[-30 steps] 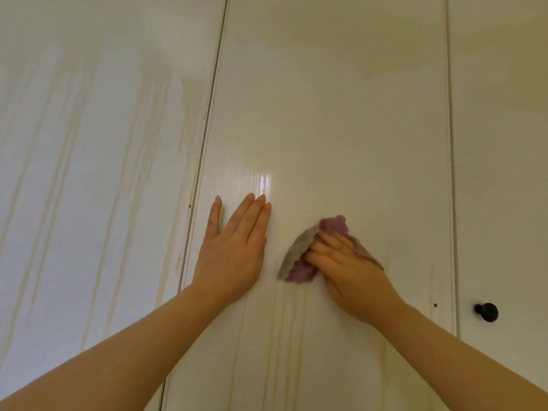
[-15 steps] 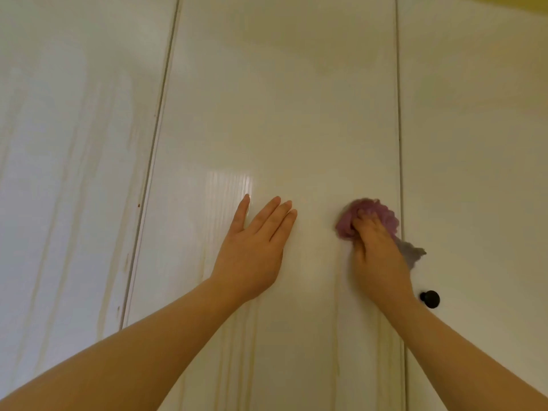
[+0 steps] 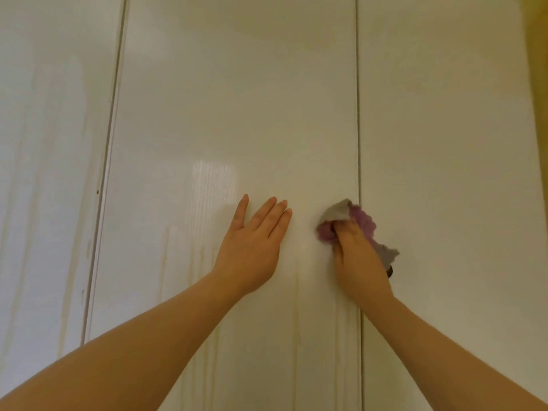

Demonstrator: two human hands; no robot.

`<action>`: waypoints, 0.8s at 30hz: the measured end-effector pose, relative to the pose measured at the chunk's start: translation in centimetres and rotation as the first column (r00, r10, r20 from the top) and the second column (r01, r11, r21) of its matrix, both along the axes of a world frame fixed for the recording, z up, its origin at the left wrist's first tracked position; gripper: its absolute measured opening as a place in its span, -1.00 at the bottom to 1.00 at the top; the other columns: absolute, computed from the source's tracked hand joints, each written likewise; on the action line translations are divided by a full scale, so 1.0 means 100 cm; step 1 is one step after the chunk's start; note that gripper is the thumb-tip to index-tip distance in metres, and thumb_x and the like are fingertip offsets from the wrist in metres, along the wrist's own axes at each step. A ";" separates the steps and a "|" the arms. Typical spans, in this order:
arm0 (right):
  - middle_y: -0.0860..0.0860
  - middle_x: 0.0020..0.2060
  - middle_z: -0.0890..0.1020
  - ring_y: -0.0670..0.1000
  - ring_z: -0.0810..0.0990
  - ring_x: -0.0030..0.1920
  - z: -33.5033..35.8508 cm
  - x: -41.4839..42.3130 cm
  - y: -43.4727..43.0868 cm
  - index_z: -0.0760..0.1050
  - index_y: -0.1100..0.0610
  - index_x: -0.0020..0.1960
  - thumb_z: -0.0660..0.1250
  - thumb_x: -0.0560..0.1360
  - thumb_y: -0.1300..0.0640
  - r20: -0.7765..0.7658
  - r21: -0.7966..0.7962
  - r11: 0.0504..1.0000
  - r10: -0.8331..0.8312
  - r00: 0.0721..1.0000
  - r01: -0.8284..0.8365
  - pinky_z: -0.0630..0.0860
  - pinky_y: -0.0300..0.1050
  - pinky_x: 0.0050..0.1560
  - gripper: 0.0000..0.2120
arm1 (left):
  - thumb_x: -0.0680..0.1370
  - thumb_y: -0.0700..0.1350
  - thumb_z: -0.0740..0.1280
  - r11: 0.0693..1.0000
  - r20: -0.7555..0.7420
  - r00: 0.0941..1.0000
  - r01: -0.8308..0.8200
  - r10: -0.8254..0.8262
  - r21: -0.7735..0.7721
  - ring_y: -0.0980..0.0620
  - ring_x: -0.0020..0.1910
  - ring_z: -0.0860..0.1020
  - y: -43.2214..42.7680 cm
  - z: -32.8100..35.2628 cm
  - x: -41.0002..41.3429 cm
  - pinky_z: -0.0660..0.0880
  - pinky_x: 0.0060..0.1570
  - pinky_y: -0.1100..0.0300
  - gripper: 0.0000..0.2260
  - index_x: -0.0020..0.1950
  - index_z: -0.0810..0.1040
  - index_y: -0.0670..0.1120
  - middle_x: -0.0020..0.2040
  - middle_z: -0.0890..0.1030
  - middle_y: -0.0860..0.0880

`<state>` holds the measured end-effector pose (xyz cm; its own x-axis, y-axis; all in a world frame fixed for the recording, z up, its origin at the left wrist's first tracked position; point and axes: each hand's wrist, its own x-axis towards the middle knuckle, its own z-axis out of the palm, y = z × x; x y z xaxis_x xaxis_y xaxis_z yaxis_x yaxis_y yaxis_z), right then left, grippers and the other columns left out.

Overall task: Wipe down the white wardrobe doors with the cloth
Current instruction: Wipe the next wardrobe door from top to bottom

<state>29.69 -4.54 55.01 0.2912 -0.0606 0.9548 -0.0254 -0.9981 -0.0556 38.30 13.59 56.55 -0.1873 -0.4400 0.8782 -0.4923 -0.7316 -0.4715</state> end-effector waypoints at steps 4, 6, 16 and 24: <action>0.18 0.23 0.52 0.16 0.50 0.24 -0.052 -0.009 -0.007 0.43 0.29 0.29 0.07 0.46 0.25 -0.101 -0.109 0.994 -0.027 0.995 0.015 0.26 -0.09 0.38 -0.57 | 0.51 -0.16 0.08 0.999 -0.031 0.999 -0.016 0.018 0.039 -0.14 0.32 0.46 -0.007 -0.016 0.003 0.13 0.32 -0.22 -0.56 0.34 0.47 -0.23 0.32 0.50 -0.17; 0.19 0.21 0.53 0.16 0.52 0.21 -0.030 -0.012 -0.007 0.43 0.31 0.28 0.07 0.47 0.30 -0.044 -0.103 0.994 0.025 0.999 -0.030 0.15 -0.23 0.37 -0.59 | 0.51 -0.14 0.08 0.999 -0.048 0.998 -0.037 0.038 0.026 -0.14 0.33 0.45 -0.011 -0.023 0.004 0.13 0.31 -0.24 -0.56 0.34 0.47 -0.22 0.33 0.49 -0.16; 0.22 0.22 0.49 0.15 0.37 0.26 -0.067 -0.002 -0.019 0.35 0.28 0.30 0.08 0.43 0.26 -0.042 -0.077 0.996 0.034 0.999 -0.037 -0.04 -0.30 0.40 -0.56 | 0.67 -0.05 -0.21 0.993 -0.171 0.985 -0.040 0.021 -0.114 -0.14 0.37 0.39 -0.034 -0.041 0.003 0.14 0.32 -0.25 -0.49 0.40 0.38 -0.23 0.39 0.43 -0.16; 0.26 0.17 0.54 0.16 0.47 0.23 -0.074 -0.005 -0.011 0.38 0.31 0.27 0.06 0.44 0.29 -0.062 -0.039 0.998 0.056 0.997 -0.058 -0.02 -0.27 0.42 -0.58 | 0.63 -0.05 -0.06 0.991 -0.130 0.991 -0.029 0.011 -0.132 -0.14 0.37 0.39 -0.033 -0.043 -0.001 0.10 0.33 -0.24 -0.54 0.39 0.39 -0.23 0.38 0.44 -0.16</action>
<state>29.24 -5.67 47.58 0.3503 -0.0035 0.9366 0.0297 -0.9994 -0.0148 38.23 10.28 52.21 -0.0616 -0.3201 0.9454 -0.5271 -0.7939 -0.3031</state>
